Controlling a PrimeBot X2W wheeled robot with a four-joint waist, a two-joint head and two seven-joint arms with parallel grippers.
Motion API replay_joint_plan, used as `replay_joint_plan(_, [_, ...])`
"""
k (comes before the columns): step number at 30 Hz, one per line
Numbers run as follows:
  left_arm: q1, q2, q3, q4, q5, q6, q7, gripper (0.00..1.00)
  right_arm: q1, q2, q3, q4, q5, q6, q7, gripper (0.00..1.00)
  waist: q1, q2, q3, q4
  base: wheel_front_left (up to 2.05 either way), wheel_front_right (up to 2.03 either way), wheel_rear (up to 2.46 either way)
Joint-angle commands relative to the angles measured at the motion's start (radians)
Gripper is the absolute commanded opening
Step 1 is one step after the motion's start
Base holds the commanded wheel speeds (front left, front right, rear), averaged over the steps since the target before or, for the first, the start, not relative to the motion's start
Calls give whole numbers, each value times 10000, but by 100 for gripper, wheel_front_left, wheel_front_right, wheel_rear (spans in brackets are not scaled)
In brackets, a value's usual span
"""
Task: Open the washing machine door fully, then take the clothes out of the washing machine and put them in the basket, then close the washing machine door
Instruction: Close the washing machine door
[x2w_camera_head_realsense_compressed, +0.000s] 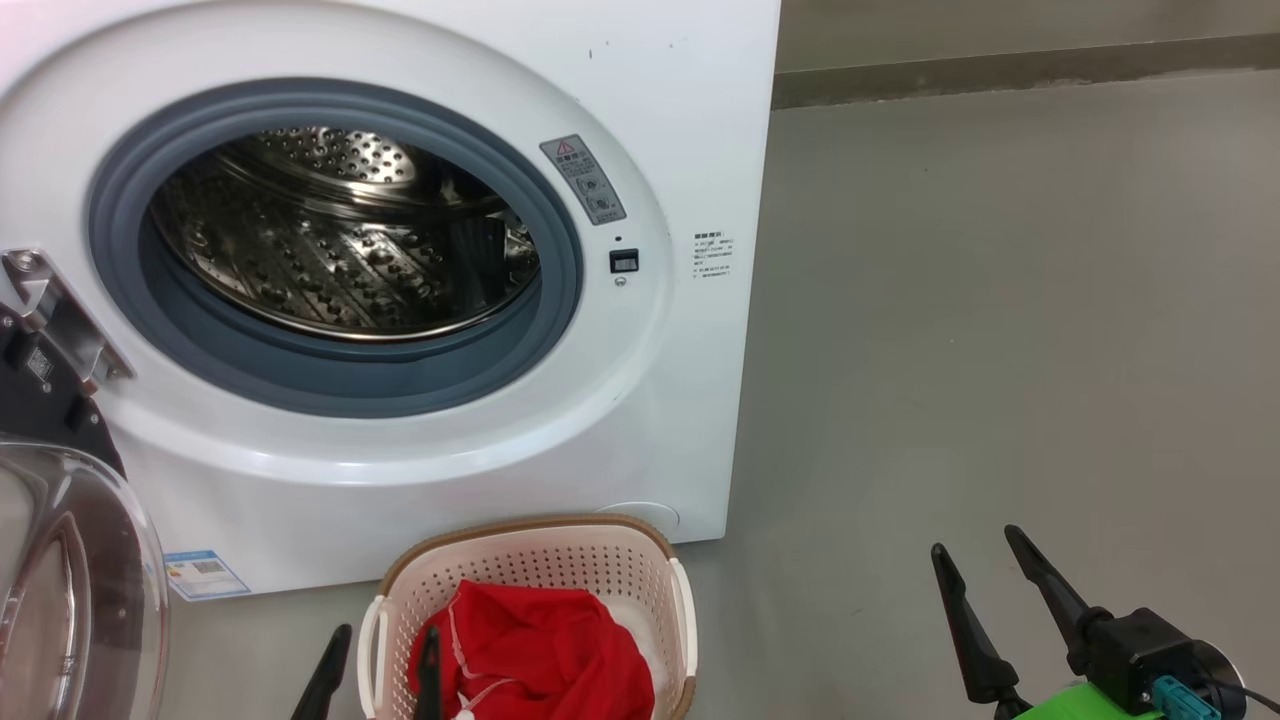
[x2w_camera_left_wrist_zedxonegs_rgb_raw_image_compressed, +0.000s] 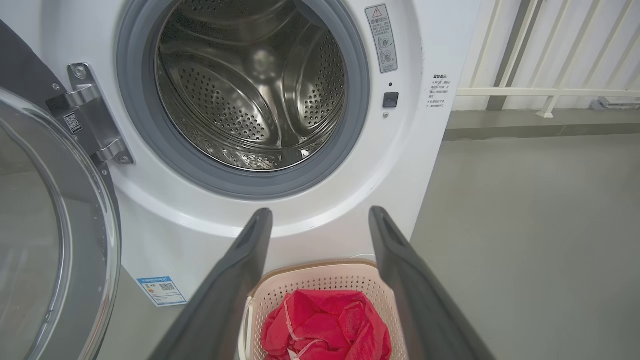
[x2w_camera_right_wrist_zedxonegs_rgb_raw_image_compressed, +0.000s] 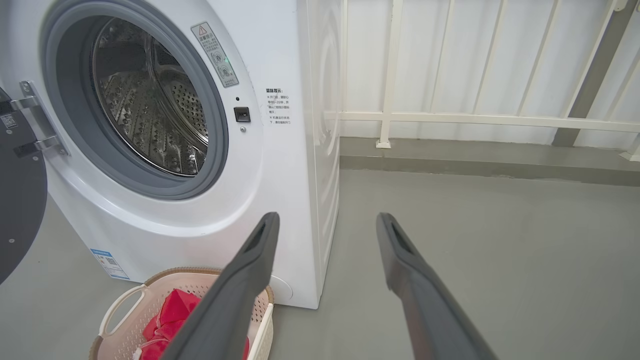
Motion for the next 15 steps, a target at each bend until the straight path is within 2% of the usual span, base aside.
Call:
replay_joint_plan(1, [-203, 102, 289, -260, 95, 92, -25, 100, -177, -86, 202, -290, 37, 4, 2, 100, 0, 0, 0, 10, 0, 0, 0])
replay_joint_plan(15, [-281, 196, 191, -217, 86, 112, -25, 100, -190, -86, 190, -283, 51, 4, 13, 100, 0, 0, -30, 8, 0, 0, 0])
